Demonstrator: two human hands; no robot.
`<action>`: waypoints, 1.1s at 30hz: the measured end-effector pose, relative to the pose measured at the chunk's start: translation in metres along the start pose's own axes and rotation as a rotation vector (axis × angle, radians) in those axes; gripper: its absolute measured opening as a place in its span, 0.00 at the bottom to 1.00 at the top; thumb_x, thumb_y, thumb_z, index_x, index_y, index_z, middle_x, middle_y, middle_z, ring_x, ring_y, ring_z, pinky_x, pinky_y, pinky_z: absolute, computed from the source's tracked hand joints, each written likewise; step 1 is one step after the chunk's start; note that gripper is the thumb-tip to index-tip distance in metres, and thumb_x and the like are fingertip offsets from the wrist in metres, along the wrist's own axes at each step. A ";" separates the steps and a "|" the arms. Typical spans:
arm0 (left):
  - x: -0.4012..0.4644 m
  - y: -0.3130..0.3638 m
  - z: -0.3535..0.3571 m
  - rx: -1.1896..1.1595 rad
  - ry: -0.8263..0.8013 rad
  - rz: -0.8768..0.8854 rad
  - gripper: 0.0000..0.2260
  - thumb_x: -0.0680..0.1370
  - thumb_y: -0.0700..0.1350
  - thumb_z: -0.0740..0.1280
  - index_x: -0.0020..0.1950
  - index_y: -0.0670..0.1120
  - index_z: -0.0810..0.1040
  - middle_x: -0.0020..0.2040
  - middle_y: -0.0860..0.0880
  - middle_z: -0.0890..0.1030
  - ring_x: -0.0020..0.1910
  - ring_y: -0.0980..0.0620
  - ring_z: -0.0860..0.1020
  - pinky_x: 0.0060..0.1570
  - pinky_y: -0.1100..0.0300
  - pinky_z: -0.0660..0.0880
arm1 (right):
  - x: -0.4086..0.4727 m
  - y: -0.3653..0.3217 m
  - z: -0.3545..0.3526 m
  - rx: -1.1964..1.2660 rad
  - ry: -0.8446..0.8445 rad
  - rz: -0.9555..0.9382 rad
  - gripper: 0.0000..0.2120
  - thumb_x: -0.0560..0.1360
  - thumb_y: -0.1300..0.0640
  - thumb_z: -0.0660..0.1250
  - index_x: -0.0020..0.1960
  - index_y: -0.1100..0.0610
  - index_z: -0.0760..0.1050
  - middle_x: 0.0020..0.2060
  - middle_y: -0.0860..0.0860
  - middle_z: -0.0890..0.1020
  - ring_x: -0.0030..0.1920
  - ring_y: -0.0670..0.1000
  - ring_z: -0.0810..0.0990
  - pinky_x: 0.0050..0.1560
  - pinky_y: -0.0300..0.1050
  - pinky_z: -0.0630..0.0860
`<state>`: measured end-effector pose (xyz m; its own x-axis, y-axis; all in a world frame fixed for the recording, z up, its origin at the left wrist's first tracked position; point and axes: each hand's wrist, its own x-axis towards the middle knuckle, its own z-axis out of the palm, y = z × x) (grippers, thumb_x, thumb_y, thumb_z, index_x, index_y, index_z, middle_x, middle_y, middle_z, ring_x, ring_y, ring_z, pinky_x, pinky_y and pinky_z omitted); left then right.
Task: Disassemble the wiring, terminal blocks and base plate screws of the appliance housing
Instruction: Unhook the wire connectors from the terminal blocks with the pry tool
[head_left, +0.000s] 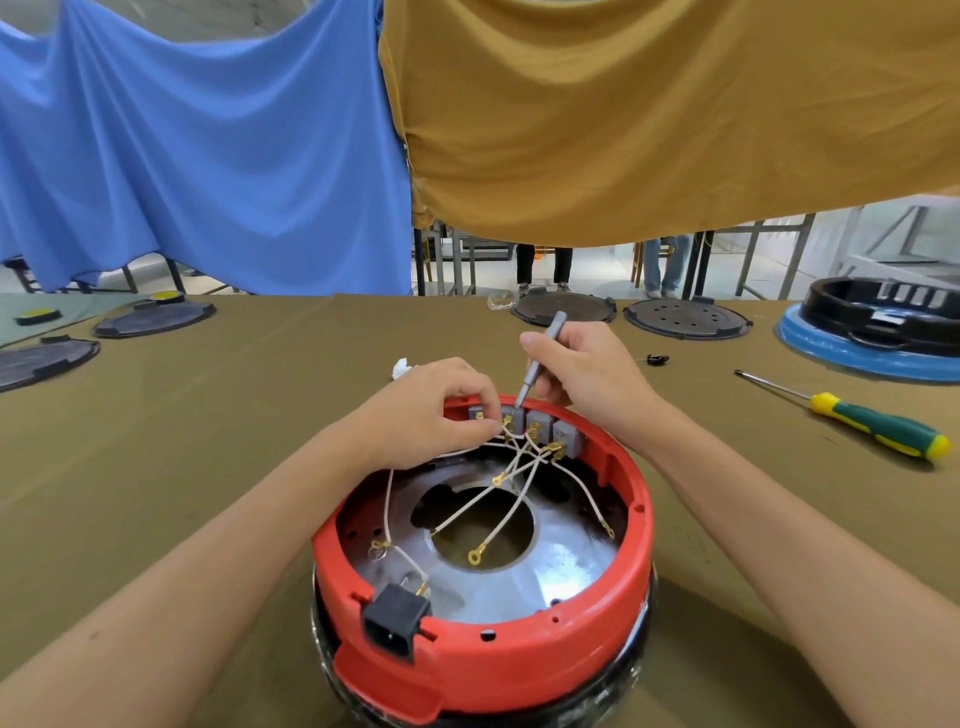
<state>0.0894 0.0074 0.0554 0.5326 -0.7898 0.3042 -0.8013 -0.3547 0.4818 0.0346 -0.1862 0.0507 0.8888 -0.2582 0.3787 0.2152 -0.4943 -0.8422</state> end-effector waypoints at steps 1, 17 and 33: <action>0.000 0.000 0.000 0.003 0.000 -0.001 0.04 0.75 0.46 0.72 0.41 0.55 0.81 0.50 0.52 0.78 0.48 0.58 0.78 0.58 0.58 0.72 | -0.002 0.000 0.000 -0.005 0.010 -0.026 0.17 0.82 0.50 0.64 0.38 0.58 0.77 0.26 0.48 0.80 0.28 0.45 0.77 0.37 0.43 0.76; -0.001 0.003 -0.001 0.020 -0.002 -0.017 0.02 0.76 0.46 0.72 0.43 0.53 0.81 0.52 0.50 0.78 0.51 0.55 0.77 0.59 0.54 0.72 | -0.018 -0.012 0.001 -0.250 0.049 -0.352 0.13 0.81 0.50 0.65 0.43 0.56 0.78 0.32 0.49 0.83 0.34 0.47 0.84 0.39 0.56 0.81; 0.000 0.001 0.000 0.009 -0.009 -0.029 0.03 0.75 0.46 0.71 0.42 0.54 0.81 0.51 0.53 0.77 0.49 0.60 0.77 0.57 0.61 0.71 | 0.005 0.004 0.004 0.064 -0.036 -0.084 0.16 0.81 0.51 0.64 0.37 0.57 0.75 0.24 0.47 0.77 0.25 0.46 0.73 0.31 0.38 0.72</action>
<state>0.0882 0.0074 0.0564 0.5533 -0.7836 0.2824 -0.7879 -0.3823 0.4828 0.0422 -0.1860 0.0476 0.8800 -0.1877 0.4363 0.3140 -0.4592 -0.8310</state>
